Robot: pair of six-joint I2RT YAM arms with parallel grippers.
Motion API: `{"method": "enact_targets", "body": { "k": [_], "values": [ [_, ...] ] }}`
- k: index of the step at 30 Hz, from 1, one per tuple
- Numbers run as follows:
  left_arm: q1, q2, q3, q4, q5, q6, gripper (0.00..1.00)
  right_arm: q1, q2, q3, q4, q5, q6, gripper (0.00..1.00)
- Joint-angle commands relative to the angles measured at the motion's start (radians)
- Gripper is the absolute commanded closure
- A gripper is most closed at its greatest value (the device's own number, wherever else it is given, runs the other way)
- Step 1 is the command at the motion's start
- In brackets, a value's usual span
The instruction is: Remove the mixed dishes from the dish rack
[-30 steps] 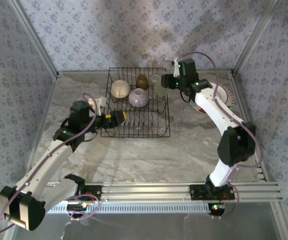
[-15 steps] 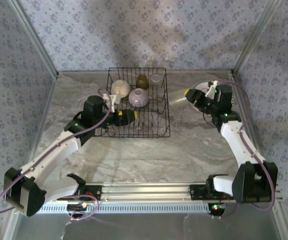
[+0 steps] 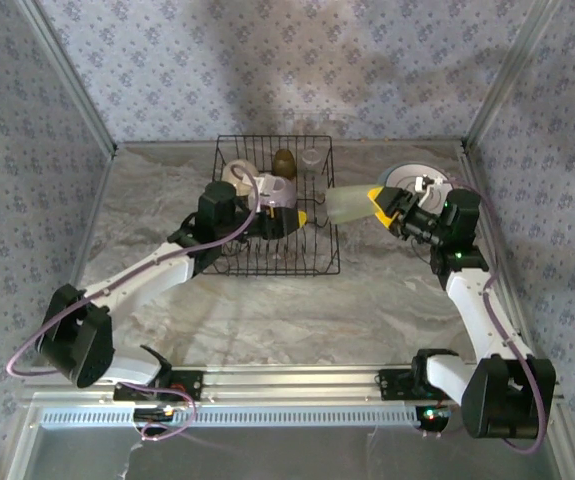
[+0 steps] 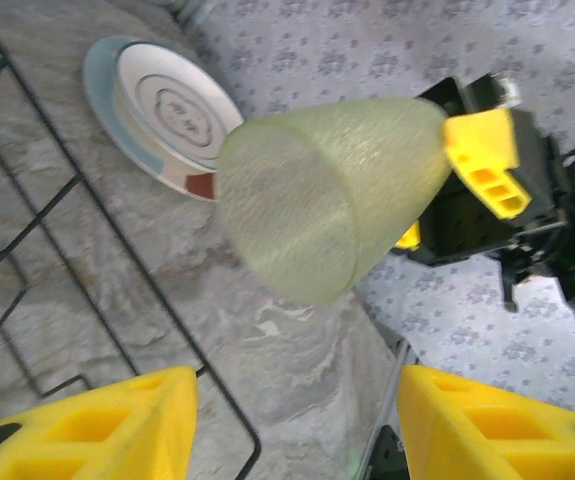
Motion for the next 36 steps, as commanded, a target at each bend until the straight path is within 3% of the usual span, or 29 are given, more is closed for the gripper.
{"method": "enact_targets", "body": {
  "k": [1,21,30,34,36],
  "values": [
    [-0.009,0.027,0.049,0.155,0.074,-0.046,0.46,0.012,-0.031,-0.014,0.09,-0.066,0.073,0.43],
    [-0.035,0.191,0.148,0.353,0.162,-0.204,0.58,0.089,-0.027,-0.021,0.14,-0.056,0.092,0.43],
    [-0.051,0.184,0.148,0.332,0.12,-0.249,0.78,0.097,0.008,-0.033,0.191,-0.073,0.079,0.43],
    [-0.053,0.178,0.135,0.335,0.108,-0.272,0.97,0.101,0.022,-0.025,0.202,-0.077,0.077,0.42],
    [-0.054,0.175,0.125,0.349,0.102,-0.29,1.0,0.103,0.029,-0.022,0.203,-0.078,0.076,0.41]
  ]
}}
